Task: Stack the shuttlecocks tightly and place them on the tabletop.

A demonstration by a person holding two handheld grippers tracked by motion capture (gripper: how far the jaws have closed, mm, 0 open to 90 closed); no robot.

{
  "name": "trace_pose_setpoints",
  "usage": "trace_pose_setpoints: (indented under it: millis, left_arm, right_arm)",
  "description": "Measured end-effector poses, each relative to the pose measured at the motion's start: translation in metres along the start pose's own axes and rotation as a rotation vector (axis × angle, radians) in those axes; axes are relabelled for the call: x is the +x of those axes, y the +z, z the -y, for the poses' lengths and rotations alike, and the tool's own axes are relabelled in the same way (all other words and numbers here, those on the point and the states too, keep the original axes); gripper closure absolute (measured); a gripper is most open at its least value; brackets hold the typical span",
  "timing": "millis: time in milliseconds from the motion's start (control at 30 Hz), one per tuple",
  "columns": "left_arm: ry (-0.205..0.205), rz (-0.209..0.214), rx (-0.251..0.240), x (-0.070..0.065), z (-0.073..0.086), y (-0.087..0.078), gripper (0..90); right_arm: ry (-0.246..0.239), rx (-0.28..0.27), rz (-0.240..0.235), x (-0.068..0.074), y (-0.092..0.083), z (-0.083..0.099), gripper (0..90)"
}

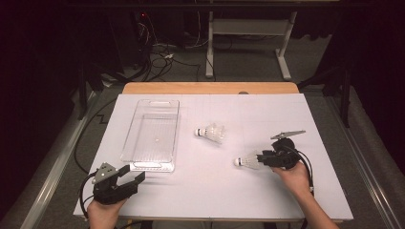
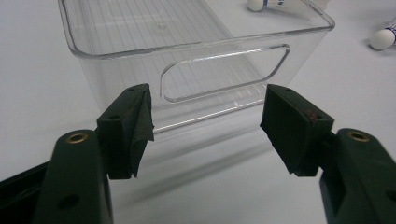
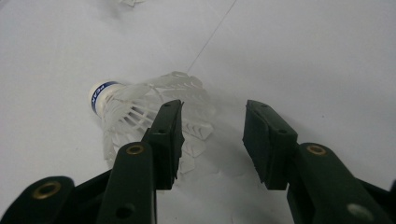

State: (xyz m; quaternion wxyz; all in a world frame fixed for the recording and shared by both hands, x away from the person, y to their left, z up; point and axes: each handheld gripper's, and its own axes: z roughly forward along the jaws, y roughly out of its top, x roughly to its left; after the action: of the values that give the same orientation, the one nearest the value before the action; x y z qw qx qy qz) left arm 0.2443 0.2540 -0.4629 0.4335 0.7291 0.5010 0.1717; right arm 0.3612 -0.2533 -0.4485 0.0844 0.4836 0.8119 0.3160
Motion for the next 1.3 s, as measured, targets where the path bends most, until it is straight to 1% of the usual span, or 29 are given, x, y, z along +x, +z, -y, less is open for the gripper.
trace_pose_setpoints:
  millis: [200,433,667,733,833,1300]
  left_arm:
    - [-0.001,-0.001,-0.001,0.000,0.000,0.000,34.5]
    - [-0.003,0.000,-0.001,0.000,0.000,0.000,34.5]
    - [-0.002,-0.001,-0.001,0.000,0.000,0.000,34.5]
    - [-0.002,-0.001,-0.001,0.000,0.000,0.000,34.5]
    - [-0.003,-0.001,-0.001,0.000,0.000,0.000,34.5]
    - [-0.002,-0.002,-0.001,0.000,0.000,0.000,34.5]
  right_arm:
    - [0.001,-0.020,0.003,-0.001,-0.005,0.004,57.8]
    - [0.009,-0.031,0.007,-0.003,-0.008,0.010,56.8]
    - [0.016,-0.057,0.010,-0.005,-0.013,0.018,56.8]
    - [0.016,-0.065,0.017,-0.004,-0.015,0.020,56.8]
    - [0.014,-0.083,0.016,-0.004,-0.019,0.023,56.8]
    - [0.003,-0.112,0.025,0.002,-0.028,0.036,56.4]
